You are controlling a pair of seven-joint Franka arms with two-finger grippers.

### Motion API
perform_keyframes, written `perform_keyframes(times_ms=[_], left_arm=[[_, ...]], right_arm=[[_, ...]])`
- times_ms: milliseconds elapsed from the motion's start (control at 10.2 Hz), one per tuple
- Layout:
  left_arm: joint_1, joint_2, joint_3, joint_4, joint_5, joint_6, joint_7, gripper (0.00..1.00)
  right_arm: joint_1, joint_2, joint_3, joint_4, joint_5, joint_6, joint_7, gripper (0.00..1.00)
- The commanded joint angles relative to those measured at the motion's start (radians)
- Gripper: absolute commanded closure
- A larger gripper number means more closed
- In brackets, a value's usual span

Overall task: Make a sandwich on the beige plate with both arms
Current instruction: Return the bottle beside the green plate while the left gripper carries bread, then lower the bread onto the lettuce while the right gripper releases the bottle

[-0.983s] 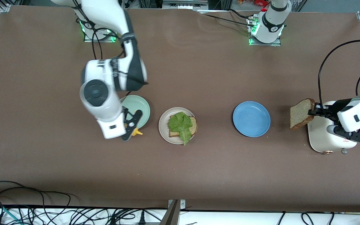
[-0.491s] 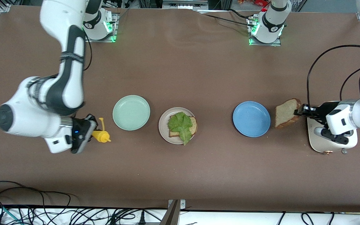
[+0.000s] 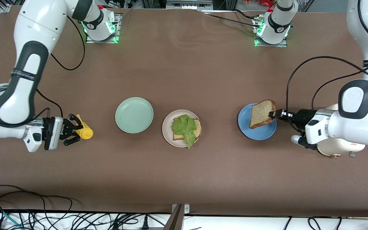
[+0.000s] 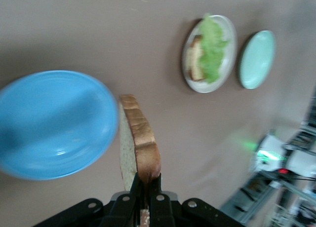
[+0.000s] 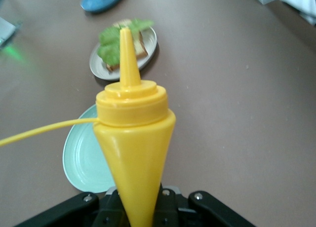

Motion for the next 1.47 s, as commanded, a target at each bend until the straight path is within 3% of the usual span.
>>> perform_keyframes(times_ms=[0,295,688,1081,1179,1277,1376], left_arm=[[-0.048,0.042,0.006,0.025,-0.123,0.03,-0.1,1.0],[-0.177,0.074,0.006,0.025,-0.192,0.195,-0.221,1.0],[-0.286,0.1,0.006,0.023,-0.298,0.359,-0.315,1.0],[-0.376,0.137,0.006,0.02,-0.389,0.552,-0.355,1.0],[-0.389,0.148,0.006,0.022,-0.407,0.579,-0.355,1.0],[-0.395,0.154,0.006,0.02,-0.417,0.602,-0.355,1.0],[-0.402,0.166,0.006,0.022,-0.418,0.623,-0.355,1.0]], right_arm=[[-0.023,-0.023,0.032,-0.116,0.084,-0.023,-0.186,1.0],[-0.135,-0.017,0.149,-0.158,0.104,-0.129,-0.372,1.0],[-0.24,0.0,0.328,-0.305,0.124,-0.13,-0.627,1.0],[-0.344,0.033,0.448,-0.318,0.14,-0.141,-0.751,1.0],[-0.349,0.033,0.448,-0.324,0.137,-0.144,-0.752,0.41],[-0.368,0.033,0.448,-0.335,0.138,-0.155,-0.777,0.0],[-0.398,0.03,0.448,-0.329,0.143,-0.163,-0.822,0.0]])
